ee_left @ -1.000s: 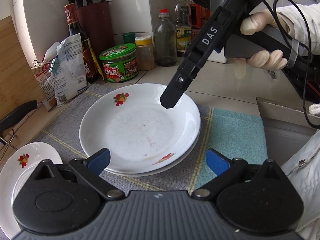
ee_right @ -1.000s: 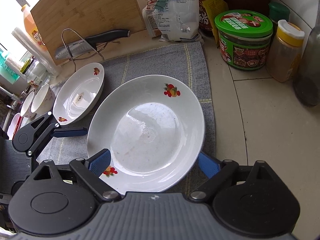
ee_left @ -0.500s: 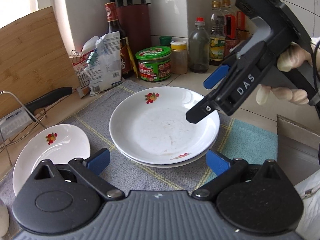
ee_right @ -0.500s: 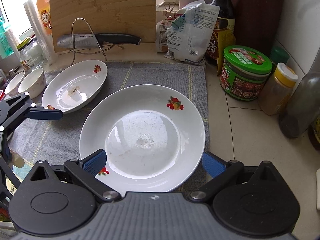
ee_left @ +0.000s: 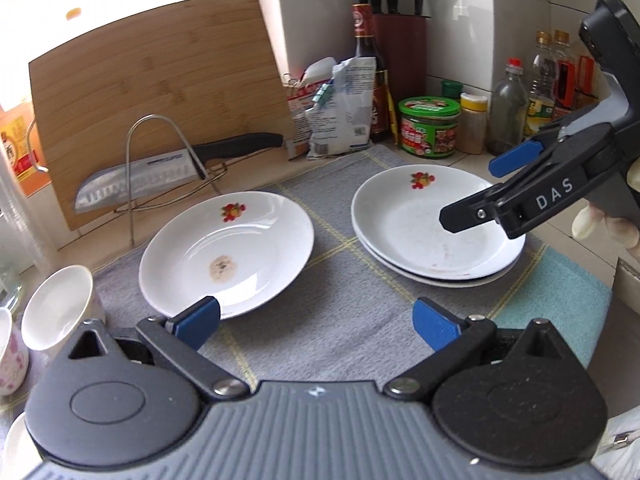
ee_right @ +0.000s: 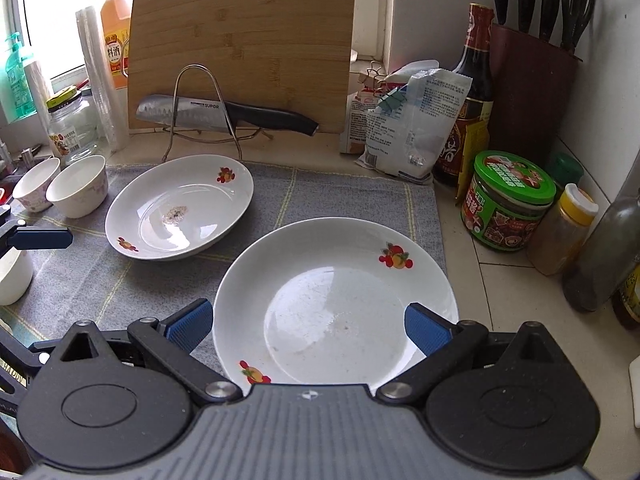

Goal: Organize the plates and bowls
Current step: 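Withdraw the right gripper from the stacked plates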

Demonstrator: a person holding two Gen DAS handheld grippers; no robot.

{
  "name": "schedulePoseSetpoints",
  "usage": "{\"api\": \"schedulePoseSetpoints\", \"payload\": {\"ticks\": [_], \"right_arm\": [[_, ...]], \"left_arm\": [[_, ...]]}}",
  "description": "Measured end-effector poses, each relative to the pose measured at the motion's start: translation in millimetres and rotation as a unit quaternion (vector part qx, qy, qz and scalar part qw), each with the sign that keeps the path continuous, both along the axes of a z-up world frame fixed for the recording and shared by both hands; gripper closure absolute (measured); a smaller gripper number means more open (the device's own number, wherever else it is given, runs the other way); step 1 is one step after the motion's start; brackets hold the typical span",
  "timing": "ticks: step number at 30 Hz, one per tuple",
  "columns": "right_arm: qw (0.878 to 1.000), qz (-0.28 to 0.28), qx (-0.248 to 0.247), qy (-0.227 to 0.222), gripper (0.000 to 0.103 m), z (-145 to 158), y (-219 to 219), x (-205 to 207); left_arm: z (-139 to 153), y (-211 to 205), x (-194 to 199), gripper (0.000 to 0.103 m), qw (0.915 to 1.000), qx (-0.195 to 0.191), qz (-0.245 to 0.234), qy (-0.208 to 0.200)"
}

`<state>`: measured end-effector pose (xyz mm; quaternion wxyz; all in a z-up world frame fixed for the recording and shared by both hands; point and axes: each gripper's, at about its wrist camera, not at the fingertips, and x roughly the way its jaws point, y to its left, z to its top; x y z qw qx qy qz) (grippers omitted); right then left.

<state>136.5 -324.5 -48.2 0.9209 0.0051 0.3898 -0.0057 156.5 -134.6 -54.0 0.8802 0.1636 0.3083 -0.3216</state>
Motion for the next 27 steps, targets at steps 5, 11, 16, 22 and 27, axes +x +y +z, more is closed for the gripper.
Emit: {"api": "schedulePoseSetpoints", "payload": {"ticks": [5,11,16,22,27], "right_arm": [[1.000,0.003,-0.020,0.000,0.000,0.2,30.2,2.2],[0.998,0.057,-0.040,0.001,0.000,1.5,66.3,7.6],[0.992,0.116,-0.042,-0.007,0.000,-1.1,80.0,18.5],[0.984,0.174,-0.033,-0.015,0.000,-9.2,87.3,32.1],[0.980,0.199,-0.017,-0.007,0.000,-17.4,97.0,39.0]], "left_arm": [[-6.1,28.4,-0.6,0.001,0.9997,-0.006,0.011,0.019],[-6.4,54.8,-6.2,0.001,0.9986,-0.009,0.043,0.029],[-3.4,65.0,-11.3,0.001,0.9951,-0.007,0.094,0.030],[0.9,64.1,-14.5,0.001,0.9897,0.020,0.135,0.044],[5.1,64.9,-19.4,0.001,0.9877,0.040,0.144,0.046]]}}
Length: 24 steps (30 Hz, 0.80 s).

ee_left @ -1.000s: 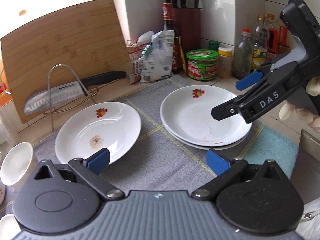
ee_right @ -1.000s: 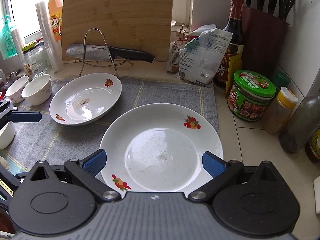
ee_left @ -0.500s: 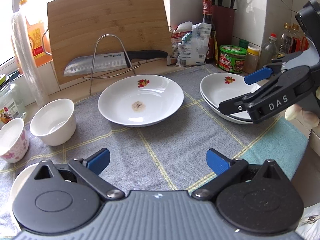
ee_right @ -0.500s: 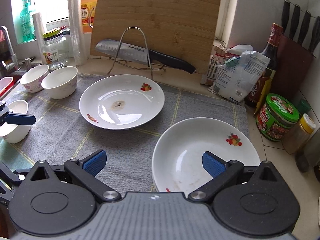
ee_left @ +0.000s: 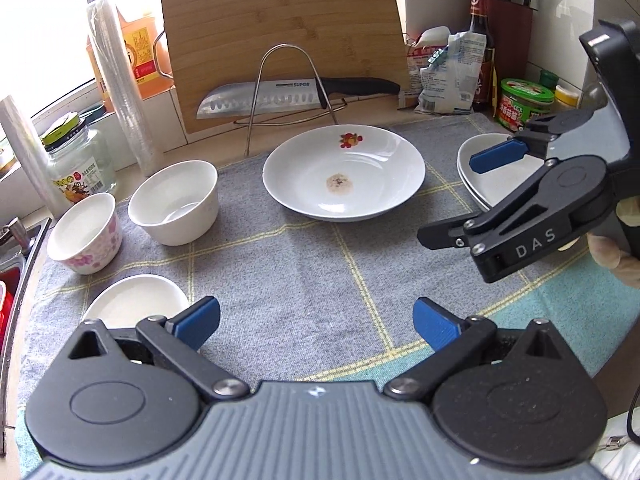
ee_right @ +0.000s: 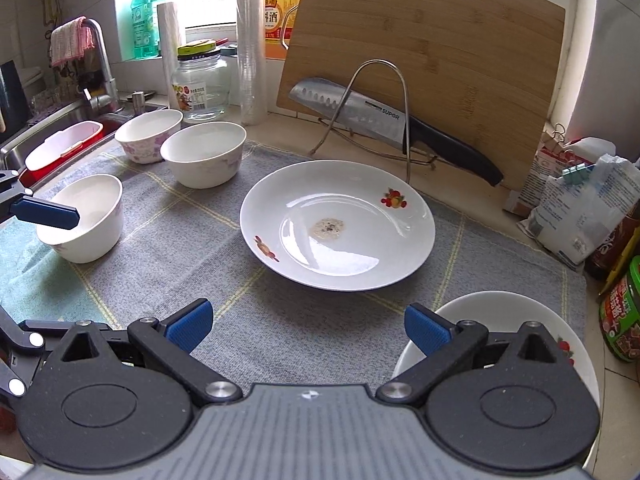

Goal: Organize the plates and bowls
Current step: 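Withdraw the right gripper from the stacked plates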

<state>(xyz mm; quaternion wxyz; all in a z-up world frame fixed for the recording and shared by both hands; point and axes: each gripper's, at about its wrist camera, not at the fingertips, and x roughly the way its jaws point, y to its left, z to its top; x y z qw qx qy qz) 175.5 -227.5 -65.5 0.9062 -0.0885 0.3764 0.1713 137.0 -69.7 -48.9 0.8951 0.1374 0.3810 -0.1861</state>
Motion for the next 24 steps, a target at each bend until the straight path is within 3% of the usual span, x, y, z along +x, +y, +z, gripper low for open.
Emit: {"api": "schedulePoseSetpoints", "payload": {"ticks": [6,11,19,24], "right_arm": [[1.000,0.004,-0.022,0.000,0.000,-8.5,18.5,0.9],[0.999,-0.020,-0.038,0.011,0.000,-17.9,40.3,5.7],[0.993,-0.079,-0.080,0.029,0.000,-33.9,75.4,14.6],[0.989,-0.114,-0.088,0.038,0.000,-44.5,81.8,16.1]], "left_arm": [[1.4,11.0,8.5,0.001,0.9997,-0.004,-0.020,0.010],[4.5,31.6,21.0,0.001,0.9978,-0.014,-0.065,0.003],[9.1,67.0,54.7,0.001,0.9869,-0.036,-0.158,0.000],[9.4,71.5,75.5,0.001,0.9809,-0.049,-0.187,0.019]]}}
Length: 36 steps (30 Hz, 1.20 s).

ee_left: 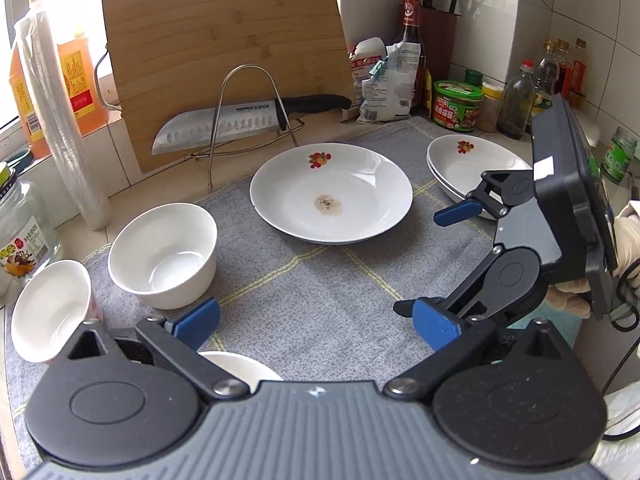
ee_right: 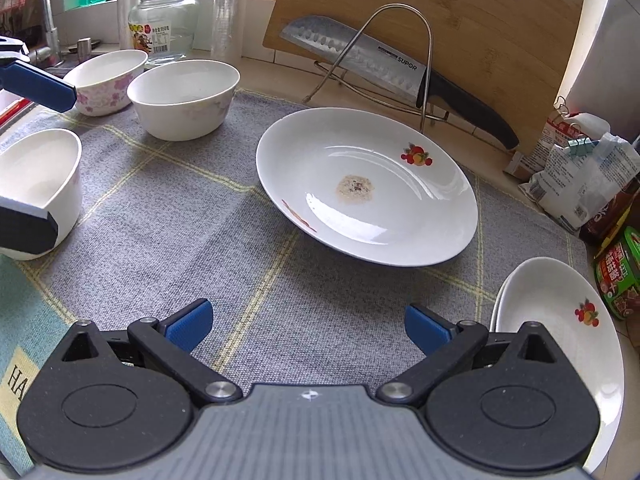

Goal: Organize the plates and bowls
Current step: 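Withdraw the right gripper from the stacked plates, then move the left gripper to the rim of the stained fruit-print plate and close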

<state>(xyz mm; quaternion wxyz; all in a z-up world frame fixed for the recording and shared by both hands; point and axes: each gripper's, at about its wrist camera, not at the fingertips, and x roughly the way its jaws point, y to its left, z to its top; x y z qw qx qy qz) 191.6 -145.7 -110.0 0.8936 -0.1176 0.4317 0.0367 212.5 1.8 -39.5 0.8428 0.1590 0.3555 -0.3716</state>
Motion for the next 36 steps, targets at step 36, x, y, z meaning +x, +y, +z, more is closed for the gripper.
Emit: {"api": "schedulePoseSetpoints", "payload": {"ticks": [36], "right_arm": [[0.997,-0.018,0.077,-0.014,0.000,-19.1,-38.8,33.6]], "left_arm": [[-1.8,-109.8,126.1,0.001,0.9980,0.024,-0.024,0.053]]}}
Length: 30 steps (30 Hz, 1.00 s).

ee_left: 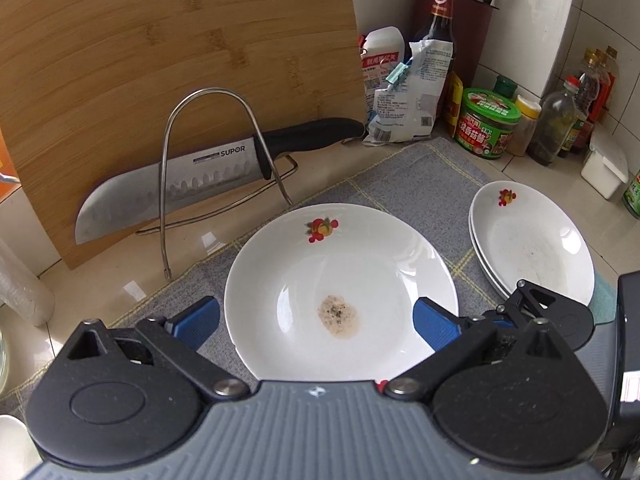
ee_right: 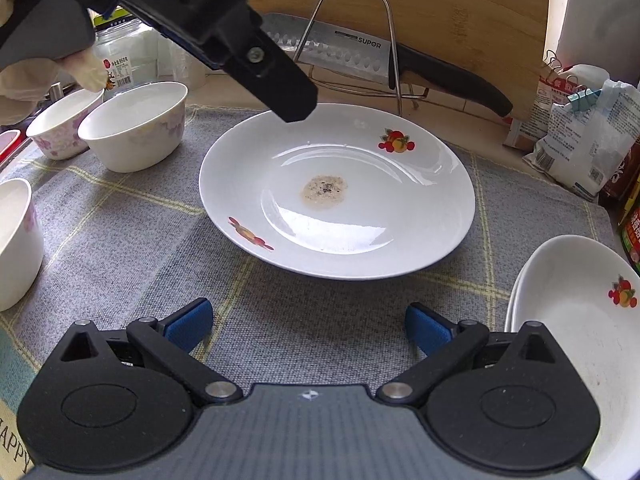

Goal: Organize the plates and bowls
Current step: 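Move the left gripper to the rim of the stained fruit-print plate and close, then lift the stained plate by its rim with the left gripper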

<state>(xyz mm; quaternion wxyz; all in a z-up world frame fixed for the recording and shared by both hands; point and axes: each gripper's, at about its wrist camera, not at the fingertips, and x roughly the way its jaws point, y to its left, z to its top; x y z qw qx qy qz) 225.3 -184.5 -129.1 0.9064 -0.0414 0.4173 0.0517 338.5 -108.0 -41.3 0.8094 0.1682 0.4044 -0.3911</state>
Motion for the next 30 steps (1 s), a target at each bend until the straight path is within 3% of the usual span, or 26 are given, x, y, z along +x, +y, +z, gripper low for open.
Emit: {"api": "schedulePoseSetpoints", "payload": {"ticks": [18,30], "right_arm": [[1.000,-0.029,-0.002,0.011,0.000,1.2,1.7,5.6],[0.999,-0.041,-0.009,0.017,0.000,0.5,-10.0,19.2]], "left_arm": [[-36.9,-30.4,59.4,0.002,0.9971,0.051,0.015,0.054],[-46.4,-35.1,69.7,0.009,0.9955,0.050,0.013,0.079]]}}
